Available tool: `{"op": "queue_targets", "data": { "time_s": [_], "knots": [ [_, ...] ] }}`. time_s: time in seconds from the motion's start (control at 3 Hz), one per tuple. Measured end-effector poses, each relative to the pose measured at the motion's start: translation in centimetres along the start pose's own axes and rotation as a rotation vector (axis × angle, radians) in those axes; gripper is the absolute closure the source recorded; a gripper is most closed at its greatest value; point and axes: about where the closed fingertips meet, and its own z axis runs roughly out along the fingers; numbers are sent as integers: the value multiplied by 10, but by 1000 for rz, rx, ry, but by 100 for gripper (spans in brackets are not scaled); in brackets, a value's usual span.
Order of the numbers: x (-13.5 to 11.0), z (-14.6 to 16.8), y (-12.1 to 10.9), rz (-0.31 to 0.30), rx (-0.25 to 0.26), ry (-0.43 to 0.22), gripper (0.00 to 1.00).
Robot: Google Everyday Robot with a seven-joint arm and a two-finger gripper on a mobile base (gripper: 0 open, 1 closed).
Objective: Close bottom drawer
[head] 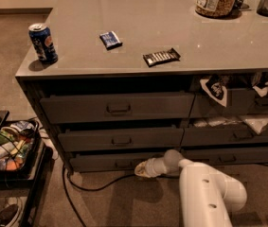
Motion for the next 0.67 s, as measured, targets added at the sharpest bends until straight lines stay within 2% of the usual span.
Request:
{"op": "queue_targets", "data": {
  "time_s": [0.33,0.67],
  "knots": [
    [5,-47,14,9,16,-4,100],
    [16,-113,12,33,118,62,100]
  ]
}}
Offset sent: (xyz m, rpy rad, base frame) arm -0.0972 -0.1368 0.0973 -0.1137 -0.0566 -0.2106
